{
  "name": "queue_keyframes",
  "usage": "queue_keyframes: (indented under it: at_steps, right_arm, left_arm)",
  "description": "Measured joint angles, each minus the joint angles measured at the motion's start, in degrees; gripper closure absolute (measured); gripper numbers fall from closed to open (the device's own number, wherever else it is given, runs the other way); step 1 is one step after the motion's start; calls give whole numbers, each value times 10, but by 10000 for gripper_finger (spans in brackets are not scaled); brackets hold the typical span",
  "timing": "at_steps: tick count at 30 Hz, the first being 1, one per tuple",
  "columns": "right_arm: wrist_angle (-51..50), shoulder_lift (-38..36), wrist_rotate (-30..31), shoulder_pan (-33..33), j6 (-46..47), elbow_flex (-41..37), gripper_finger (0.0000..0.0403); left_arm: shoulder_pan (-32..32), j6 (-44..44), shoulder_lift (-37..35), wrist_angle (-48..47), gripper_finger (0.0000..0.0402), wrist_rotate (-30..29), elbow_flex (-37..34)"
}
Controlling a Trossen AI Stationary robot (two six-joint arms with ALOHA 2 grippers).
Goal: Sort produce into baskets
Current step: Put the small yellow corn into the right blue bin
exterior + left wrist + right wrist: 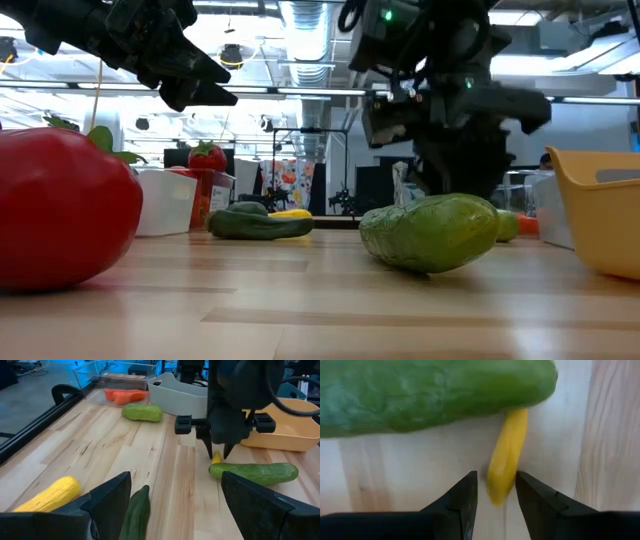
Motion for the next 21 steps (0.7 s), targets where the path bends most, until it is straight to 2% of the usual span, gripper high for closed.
queue_keyframes:
  at_steps: [6,10,16,21]
  right_arm:
    - [-1,27,-1,0,1,2,253]
    - [1,18,-1,-1,1,1,293]
    - [-16,-29,-6,-6,15,-3,352]
    - [-104,-104,-47,-12,58,24,357]
  left_arm:
    - [0,2,0,0,105,0,0]
    - [0,2,0,0,105,0,0]
    - [0,2,0,0,105,0,0]
    - [0,2,0,0,105,0,0]
